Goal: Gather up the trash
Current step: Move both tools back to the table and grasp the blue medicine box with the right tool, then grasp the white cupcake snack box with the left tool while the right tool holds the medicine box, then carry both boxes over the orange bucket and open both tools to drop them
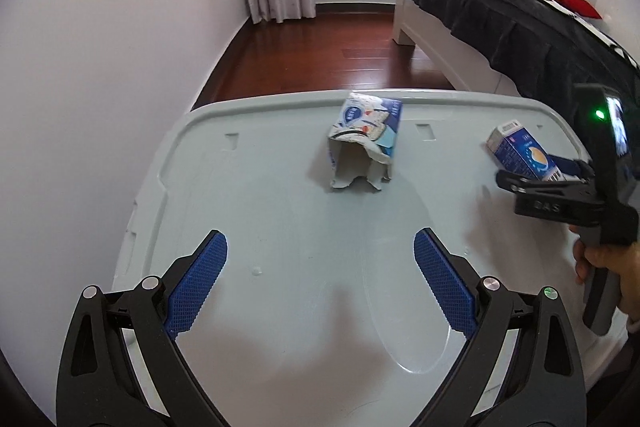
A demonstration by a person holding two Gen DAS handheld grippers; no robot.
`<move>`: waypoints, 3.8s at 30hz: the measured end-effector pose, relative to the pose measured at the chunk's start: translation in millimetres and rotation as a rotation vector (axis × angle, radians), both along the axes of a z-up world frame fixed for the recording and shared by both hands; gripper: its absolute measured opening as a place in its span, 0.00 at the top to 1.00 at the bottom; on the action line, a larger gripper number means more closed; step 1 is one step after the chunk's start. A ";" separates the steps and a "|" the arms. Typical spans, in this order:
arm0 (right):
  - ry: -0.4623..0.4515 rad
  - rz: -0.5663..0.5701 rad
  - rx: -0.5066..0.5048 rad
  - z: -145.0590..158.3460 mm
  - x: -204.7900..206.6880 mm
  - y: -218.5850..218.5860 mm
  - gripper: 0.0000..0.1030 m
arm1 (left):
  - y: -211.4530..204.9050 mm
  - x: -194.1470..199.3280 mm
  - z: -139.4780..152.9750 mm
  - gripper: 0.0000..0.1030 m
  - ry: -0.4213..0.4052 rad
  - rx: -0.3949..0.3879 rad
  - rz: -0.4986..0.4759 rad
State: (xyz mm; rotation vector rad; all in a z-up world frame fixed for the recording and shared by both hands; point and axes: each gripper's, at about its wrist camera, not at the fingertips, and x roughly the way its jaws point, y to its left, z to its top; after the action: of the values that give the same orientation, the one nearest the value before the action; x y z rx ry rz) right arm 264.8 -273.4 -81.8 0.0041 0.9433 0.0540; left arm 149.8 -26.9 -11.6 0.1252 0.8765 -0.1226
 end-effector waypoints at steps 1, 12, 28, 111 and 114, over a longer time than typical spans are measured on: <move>-0.001 0.000 -0.001 -0.6 1.1 0.1 0.05 | -2.0 -0.3 -0.1 0.11 0.001 0.004 -0.008; 0.005 0.011 -0.027 -8.1 5.8 4.6 0.13 | -18.5 -4.3 1.5 0.11 -0.009 0.018 -0.065; 0.000 0.041 -0.001 0.2 -21.0 14.4 0.52 | -23.4 1.5 -4.7 0.11 0.010 0.020 -0.047; -0.137 0.070 0.249 102.5 -303.9 -0.2 0.52 | -38.8 -189.1 55.4 0.49 -0.081 -0.044 -0.134; -0.138 0.058 0.266 100.1 -331.3 0.3 0.52 | -35.9 -215.5 50.1 0.49 -0.054 -0.050 -0.146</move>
State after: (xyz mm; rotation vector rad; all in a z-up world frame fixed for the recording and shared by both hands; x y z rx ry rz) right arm -66.5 -273.1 18.3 0.2165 0.7931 0.2301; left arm -65.6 -62.8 38.6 0.1448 0.8095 -0.2764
